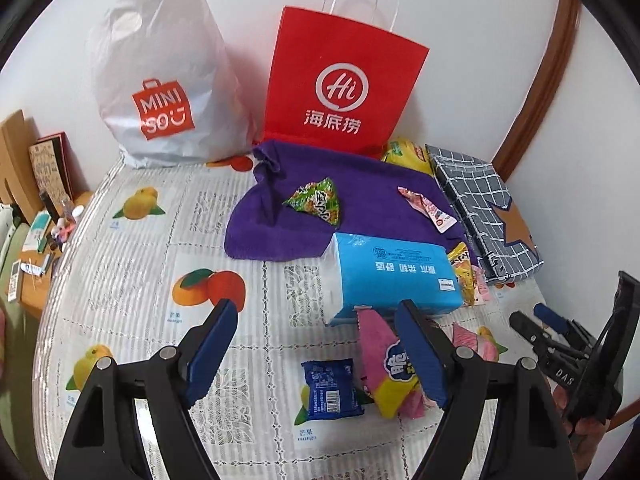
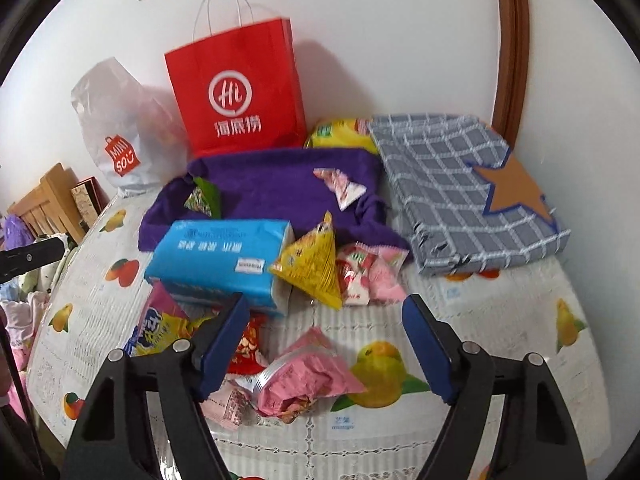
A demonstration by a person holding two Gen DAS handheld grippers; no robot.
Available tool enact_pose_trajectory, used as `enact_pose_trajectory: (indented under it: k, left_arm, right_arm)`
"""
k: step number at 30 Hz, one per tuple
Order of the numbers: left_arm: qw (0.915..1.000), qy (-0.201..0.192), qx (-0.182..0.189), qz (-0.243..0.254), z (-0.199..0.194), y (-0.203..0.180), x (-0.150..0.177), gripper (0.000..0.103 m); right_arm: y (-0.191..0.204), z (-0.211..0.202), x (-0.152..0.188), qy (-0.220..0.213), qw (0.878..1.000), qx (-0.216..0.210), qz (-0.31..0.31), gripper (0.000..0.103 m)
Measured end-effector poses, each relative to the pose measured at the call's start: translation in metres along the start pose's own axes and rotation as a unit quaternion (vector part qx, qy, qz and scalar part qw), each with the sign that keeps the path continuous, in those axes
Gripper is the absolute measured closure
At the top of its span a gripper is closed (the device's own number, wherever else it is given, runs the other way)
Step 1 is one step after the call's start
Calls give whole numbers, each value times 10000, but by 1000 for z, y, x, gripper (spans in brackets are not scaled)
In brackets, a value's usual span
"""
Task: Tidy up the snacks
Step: 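Grasp the pink snack bag with the right tool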
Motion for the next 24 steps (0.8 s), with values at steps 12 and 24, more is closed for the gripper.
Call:
enact_pose_trajectory:
  k: [12,24]
  left_arm:
    - [9997,192,70,93,20,-7,0,23]
    - [9996,237,74,110,23,-12,6,23]
  right_arm:
    - [14,49,25,619,9977,25,-268,26]
    - [-4,44,42,788,9957,233,-419,28]
Point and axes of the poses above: each gripper's, at about its wrist camera, not at the fingertips, and z roughly the way its jaws point, y to its left, x to its underside, the point moved 4 cm from there along z, roughly the way its jaws point, and after that the axes turned 3 degrees about z, right-handed, at the moved point
